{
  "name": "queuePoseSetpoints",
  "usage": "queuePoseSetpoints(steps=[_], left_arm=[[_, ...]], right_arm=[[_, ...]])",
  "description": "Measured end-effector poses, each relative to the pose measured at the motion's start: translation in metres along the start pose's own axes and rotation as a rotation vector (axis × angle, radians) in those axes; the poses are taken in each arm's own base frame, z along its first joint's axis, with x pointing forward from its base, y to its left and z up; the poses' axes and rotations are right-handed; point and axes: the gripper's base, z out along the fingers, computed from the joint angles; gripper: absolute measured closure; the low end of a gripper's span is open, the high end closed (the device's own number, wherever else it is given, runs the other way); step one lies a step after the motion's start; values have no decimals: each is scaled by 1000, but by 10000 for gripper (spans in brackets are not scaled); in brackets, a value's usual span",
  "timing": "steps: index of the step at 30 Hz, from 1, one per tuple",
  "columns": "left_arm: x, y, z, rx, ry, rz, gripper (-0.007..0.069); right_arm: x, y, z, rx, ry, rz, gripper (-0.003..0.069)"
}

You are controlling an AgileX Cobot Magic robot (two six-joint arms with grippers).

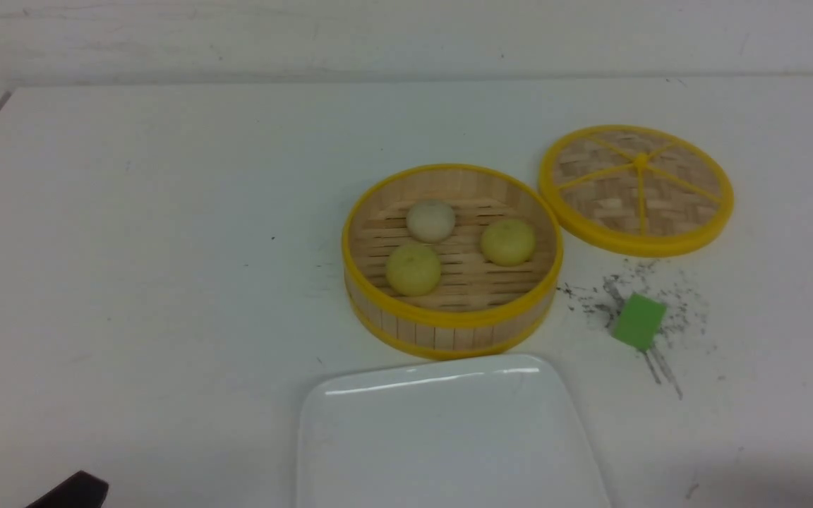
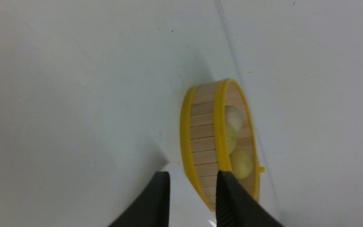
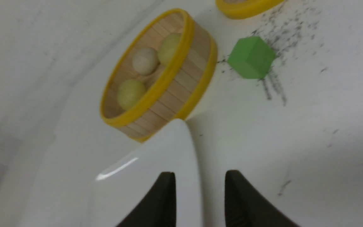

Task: Put the steamed buns into the plate on the white tablecloth.
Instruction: 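Reach toward a bun in the bamboo steamer with the right gripper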

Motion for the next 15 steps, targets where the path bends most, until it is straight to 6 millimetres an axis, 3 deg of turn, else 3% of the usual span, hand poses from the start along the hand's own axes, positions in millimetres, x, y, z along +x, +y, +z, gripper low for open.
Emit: queuePoseSetpoints(steps=[6, 10, 13, 14, 15], left_arm=[[-3, -3, 0, 34, -30, -38, 391], [-3, -9, -2, 41, -15, -2, 428], [-8, -44, -17, 108, 4, 152, 529], [-8, -46, -18, 109, 9, 170, 536], [-10, -59, -24, 118, 17, 233, 582]], right_arm=[[-1, 5, 0, -57, -5, 149, 419], [-1, 7, -1, -73, -5, 157, 419], [-17, 29, -10, -128, -55, 27, 447], [-20, 32, -12, -135, -64, 15, 457], [-28, 43, -16, -142, -81, -55, 495]])
